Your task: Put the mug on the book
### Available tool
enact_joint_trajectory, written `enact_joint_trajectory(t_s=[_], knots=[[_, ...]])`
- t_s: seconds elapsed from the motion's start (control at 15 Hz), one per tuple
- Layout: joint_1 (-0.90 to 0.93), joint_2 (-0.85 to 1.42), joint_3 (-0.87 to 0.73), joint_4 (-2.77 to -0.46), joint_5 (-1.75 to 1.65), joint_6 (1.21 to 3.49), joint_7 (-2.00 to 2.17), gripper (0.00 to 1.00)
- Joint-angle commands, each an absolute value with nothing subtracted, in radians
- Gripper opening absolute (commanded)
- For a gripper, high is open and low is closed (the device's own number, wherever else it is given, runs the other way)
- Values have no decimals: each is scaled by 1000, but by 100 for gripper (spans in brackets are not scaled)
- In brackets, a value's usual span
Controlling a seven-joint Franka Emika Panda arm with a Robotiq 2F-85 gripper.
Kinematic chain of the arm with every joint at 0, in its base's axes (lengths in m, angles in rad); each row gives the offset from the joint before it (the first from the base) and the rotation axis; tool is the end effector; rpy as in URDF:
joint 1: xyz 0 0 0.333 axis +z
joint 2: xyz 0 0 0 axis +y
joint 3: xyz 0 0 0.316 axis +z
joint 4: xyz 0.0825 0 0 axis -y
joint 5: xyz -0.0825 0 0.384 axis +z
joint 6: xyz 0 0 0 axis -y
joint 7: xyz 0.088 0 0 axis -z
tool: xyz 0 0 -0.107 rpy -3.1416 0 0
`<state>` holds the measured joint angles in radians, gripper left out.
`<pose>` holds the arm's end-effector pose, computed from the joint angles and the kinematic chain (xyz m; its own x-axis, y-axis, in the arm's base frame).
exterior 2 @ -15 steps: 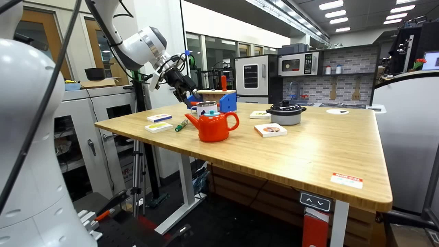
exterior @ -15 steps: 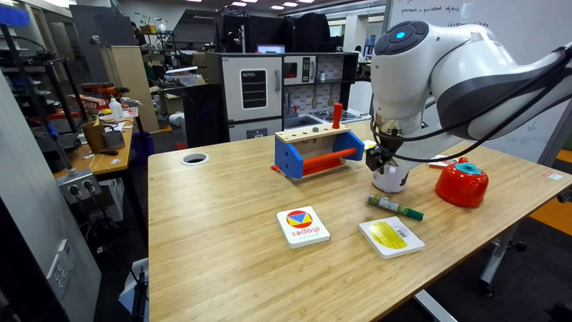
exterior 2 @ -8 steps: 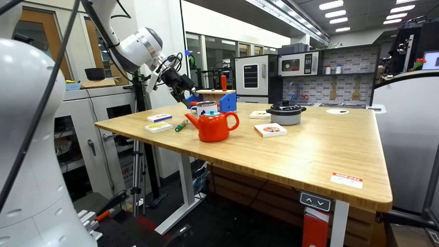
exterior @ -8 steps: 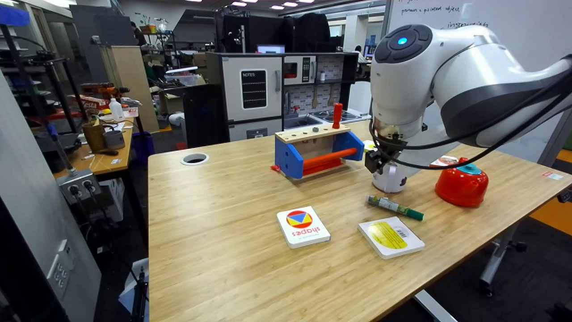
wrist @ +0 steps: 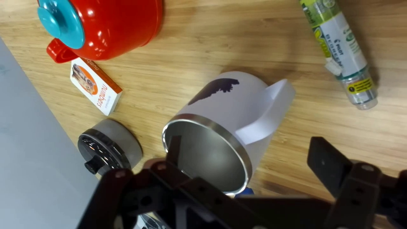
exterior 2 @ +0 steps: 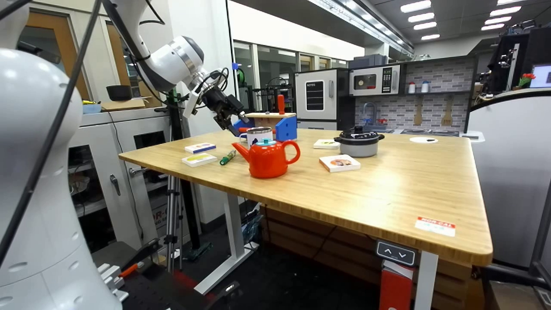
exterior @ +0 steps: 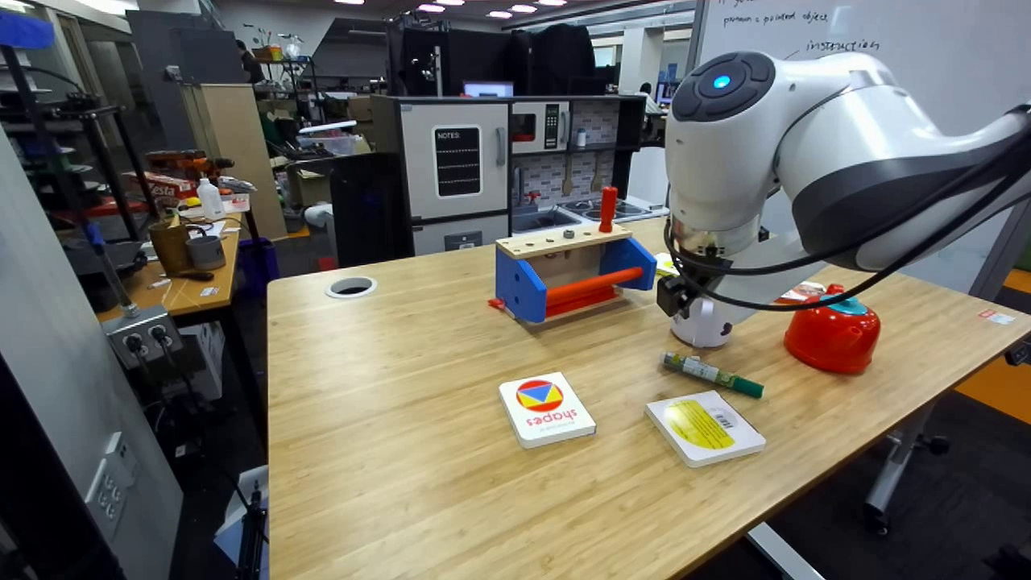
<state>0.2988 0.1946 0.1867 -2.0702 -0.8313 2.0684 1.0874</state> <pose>0.5196 0.2283 0.3363 0.9391 -0.0113 0.3435 -0.1995 -0.8318 0.5180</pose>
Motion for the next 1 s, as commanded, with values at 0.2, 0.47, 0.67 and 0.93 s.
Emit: enact_joint_trajectory(t_s=[0.2,0.47,0.67,0.93], knots=[[300,189,196,-2057,-832,2068,1116,100],[298,192,196,-2058,-830,2067,1106,100],[298,192,196,-2058,-830,2067,1107,100],[317,192,179,-2032,-978,1926,1238,100]])
